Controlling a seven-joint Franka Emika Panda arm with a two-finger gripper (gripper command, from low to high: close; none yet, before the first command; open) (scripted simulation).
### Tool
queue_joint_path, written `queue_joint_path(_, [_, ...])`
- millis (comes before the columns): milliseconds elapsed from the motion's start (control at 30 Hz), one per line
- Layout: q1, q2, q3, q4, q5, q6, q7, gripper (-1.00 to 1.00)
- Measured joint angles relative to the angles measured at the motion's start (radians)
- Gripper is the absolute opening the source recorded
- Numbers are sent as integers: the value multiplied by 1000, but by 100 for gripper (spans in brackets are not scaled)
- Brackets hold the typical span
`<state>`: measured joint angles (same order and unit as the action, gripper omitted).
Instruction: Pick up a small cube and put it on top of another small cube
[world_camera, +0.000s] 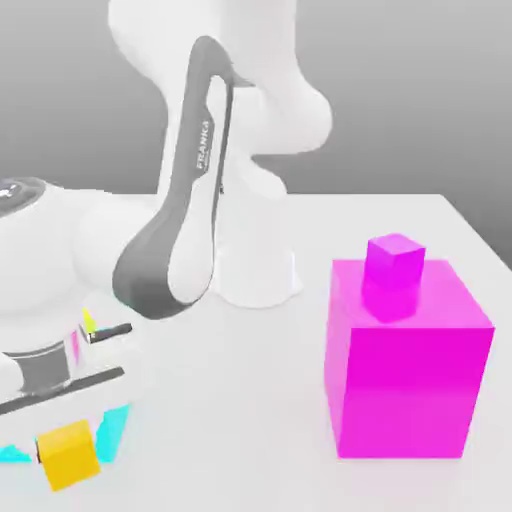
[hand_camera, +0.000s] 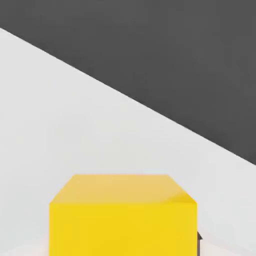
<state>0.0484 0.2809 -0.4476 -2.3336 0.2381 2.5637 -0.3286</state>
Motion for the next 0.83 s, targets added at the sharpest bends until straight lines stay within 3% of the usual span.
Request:
queue_joint_path(533, [-56,-461,-43,-251,-360,-149,-27,-100])
queue_joint_path(733, [-41,-346,-53,-295,-281,3,-102,-100])
queue_joint_path(767, [-41,-320,-54,-301,-265,33,-114,100])
queue_joint_path(833, [-40,-320,-54,-301,-265,33,-114,100])
